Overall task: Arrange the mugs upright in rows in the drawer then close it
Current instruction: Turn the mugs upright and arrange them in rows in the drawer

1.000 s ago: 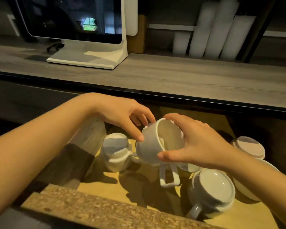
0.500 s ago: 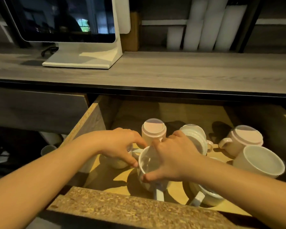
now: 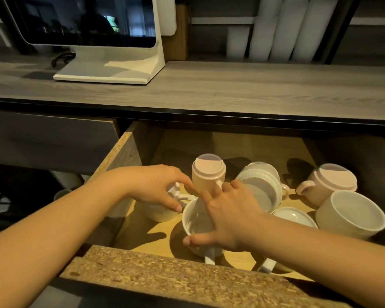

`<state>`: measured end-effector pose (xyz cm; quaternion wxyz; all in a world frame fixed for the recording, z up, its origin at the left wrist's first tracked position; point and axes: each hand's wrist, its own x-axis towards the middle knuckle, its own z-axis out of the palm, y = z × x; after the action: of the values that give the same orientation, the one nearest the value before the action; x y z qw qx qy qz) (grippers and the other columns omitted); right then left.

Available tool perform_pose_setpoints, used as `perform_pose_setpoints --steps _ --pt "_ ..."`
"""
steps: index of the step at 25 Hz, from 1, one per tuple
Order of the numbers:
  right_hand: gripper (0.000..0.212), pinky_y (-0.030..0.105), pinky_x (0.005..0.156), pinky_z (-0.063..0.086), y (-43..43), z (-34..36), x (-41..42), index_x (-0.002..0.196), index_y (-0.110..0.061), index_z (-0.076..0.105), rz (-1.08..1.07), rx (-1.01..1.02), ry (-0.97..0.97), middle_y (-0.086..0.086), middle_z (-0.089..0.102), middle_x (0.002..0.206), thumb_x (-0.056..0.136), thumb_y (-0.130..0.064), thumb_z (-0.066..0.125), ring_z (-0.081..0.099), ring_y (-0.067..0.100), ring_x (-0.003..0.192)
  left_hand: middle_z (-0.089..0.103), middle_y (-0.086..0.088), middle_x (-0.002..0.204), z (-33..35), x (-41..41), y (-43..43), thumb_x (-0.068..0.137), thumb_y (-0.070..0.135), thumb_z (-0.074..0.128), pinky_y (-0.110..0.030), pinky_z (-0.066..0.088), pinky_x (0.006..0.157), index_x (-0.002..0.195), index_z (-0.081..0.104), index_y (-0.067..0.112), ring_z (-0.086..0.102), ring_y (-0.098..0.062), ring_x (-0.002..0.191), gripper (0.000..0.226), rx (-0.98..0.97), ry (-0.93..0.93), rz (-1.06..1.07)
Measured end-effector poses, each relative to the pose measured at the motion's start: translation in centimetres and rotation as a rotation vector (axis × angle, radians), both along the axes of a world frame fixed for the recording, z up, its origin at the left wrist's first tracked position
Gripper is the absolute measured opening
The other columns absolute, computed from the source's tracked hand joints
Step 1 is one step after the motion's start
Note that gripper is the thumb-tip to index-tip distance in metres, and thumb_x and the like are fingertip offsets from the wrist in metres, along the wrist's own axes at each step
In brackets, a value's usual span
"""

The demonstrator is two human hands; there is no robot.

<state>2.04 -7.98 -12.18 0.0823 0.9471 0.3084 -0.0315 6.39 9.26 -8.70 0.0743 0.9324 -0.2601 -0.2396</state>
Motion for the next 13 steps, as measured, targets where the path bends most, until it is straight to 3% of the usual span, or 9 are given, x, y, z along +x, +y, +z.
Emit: perform_pose_setpoints --steps 4,8,13 --pt "0.072 0.040 0.095 0.041 -0.6 1.2 1.1 0.126 -0.017 0.048 0.003 0.058 0.107 0.008 0.060 0.122 0.083 -0.072 0.028 0.055 0.026 0.108 0.032 0.007 0.150 0.2 0.6 1.7 0.084 0.031 0.066 -0.031 0.033 0.108 0.141 0.031 0.031 0.034 -0.017 0.135 0.067 -0.011 -0.059 0.201" --pt "0.052 0.033 0.090 0.043 -1.4 2.9 3.0 0.129 -0.023 0.049 -0.020 0.112 0.085 0.001 0.062 0.120 0.089 -0.056 0.041 0.056 0.018 0.105 0.027 0.001 0.152 -0.9 1.5 2.0 0.078 0.035 0.072 -0.035 0.037 0.107 0.146 0.019 0.029 0.034 -0.023 0.135 0.087 0.124 -0.030 0.233" --pt "0.045 0.030 0.081 0.046 -1.0 2.7 5.1 0.129 -0.025 0.052 -0.103 0.211 0.121 0.002 0.062 0.119 0.090 -0.047 0.047 0.055 0.017 0.102 0.035 0.002 0.145 -2.8 2.5 1.1 0.067 0.044 0.079 -0.036 0.040 0.103 0.143 0.022 0.031 0.039 -0.022 0.129 0.097 0.209 -0.103 0.191"
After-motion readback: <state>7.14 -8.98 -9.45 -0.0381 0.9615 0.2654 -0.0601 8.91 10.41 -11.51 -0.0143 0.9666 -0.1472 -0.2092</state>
